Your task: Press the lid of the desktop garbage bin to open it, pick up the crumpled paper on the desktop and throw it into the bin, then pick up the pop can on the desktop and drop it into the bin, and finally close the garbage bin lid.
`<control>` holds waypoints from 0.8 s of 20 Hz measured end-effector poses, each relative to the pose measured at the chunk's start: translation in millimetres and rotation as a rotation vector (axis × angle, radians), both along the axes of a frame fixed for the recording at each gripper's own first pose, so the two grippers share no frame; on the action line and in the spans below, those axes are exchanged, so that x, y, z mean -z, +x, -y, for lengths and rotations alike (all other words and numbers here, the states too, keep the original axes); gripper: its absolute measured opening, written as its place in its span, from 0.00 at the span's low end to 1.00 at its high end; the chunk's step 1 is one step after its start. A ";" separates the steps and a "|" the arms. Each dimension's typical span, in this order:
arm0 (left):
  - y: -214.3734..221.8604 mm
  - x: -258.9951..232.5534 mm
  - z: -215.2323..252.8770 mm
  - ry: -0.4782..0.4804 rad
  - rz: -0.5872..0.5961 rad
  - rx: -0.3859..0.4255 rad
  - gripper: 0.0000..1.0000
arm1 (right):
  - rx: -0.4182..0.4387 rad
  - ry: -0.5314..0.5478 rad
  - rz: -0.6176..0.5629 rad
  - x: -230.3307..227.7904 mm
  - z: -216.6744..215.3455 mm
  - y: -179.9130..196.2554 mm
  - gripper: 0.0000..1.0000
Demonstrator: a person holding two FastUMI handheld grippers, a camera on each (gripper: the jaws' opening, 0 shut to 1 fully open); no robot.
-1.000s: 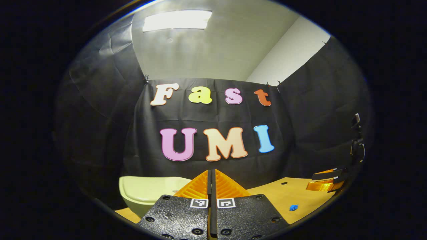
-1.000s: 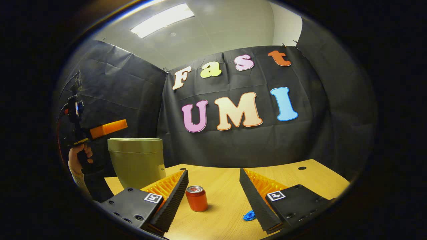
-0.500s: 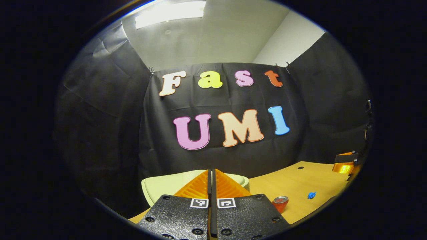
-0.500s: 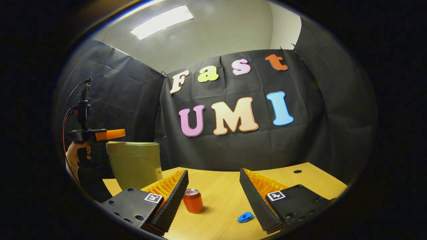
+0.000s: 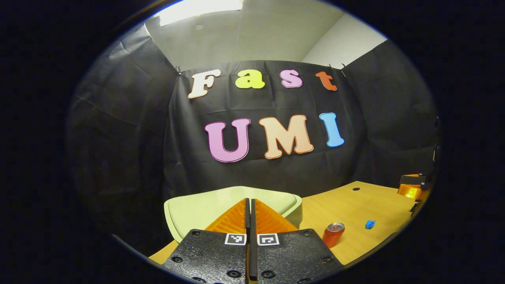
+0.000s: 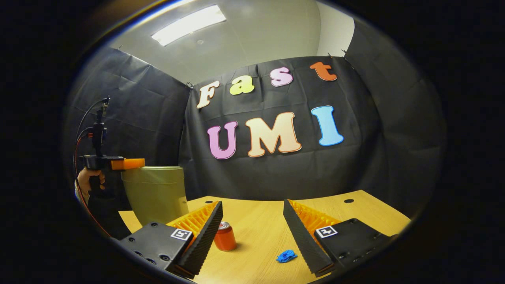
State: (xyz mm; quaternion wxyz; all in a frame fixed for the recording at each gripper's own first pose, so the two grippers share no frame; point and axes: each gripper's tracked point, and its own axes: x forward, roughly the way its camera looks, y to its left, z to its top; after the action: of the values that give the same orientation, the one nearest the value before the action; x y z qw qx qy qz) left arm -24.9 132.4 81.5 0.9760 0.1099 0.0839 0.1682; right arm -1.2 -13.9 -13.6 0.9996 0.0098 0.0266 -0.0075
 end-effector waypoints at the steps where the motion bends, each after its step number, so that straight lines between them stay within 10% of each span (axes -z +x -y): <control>1: -0.4 1.2 -0.5 -0.004 -0.004 0.002 0.00 | -0.003 0.000 -0.004 1.7 -0.7 1.2 0.97; 16: -1.8 0.3 0.8 -0.079 -0.010 0.021 0.00 | -0.037 -0.006 -0.038 11.4 -8.4 5.3 0.97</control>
State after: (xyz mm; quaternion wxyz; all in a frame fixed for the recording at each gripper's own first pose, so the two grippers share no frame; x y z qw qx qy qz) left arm -26.6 131.6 81.2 0.9809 0.0728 0.0944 0.1539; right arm 4.1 -5.5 -25.0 0.9989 0.0062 0.0460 0.0105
